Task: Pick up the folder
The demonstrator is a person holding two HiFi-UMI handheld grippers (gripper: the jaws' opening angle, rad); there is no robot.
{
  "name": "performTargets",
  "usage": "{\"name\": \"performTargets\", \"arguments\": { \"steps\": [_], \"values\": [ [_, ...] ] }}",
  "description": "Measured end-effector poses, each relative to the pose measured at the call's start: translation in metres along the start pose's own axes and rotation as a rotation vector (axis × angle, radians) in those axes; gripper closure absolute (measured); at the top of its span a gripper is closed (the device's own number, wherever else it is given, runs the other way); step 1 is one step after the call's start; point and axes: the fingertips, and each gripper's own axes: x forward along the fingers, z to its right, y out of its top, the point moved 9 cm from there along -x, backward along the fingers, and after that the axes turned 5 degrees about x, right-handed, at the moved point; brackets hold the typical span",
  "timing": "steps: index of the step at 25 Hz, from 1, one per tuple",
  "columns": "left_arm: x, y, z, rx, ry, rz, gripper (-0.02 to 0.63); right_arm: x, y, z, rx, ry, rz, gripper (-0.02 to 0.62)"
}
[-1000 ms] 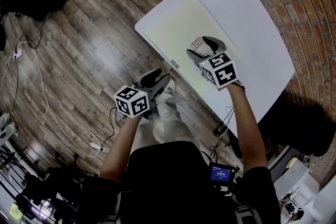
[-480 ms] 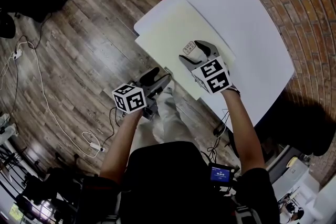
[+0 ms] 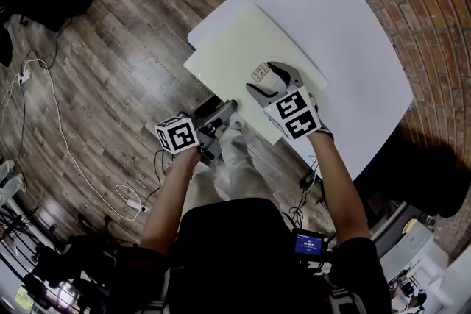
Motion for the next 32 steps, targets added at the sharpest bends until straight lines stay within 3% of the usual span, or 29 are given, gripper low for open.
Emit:
{"name": "performTargets", "arguments": {
  "steps": [32],
  "values": [
    [-0.005,-0.002,-0.011,-0.137,-0.010,0.093,0.232,0.000,-0.007,-0.039,-0.045,0.068,0.000,0.313]
  ]
}}
